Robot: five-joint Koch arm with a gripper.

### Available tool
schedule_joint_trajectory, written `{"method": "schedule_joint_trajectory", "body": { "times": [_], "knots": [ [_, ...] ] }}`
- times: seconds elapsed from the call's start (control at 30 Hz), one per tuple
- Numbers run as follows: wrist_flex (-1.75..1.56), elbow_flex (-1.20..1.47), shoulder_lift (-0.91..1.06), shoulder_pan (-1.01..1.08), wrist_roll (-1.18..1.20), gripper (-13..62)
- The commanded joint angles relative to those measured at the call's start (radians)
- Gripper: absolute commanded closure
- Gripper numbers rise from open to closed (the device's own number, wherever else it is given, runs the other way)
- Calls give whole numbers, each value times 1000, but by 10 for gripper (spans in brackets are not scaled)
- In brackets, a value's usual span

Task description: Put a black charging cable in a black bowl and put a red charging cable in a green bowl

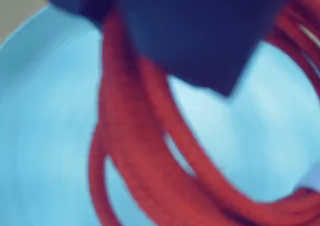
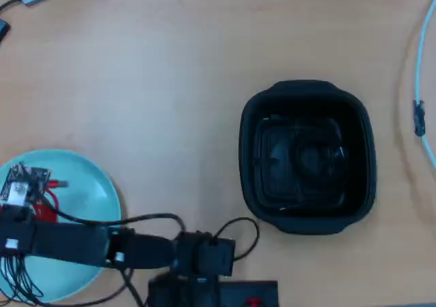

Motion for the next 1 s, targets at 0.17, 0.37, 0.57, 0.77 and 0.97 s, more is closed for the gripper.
{"method": "schedule_joint_trajectory", "body": {
  "times": [0.17,0.37,0.57,0.77,0.97],
  "knots": [
    [-12,3,-35,-3,-29,499],
    [-9,164,-32,-5,-51,235],
    [35,221,28,-2,-29,70],
    [103,181,184,75,15,117],
    [150,176,325,330,-109,306]
  ]
}}
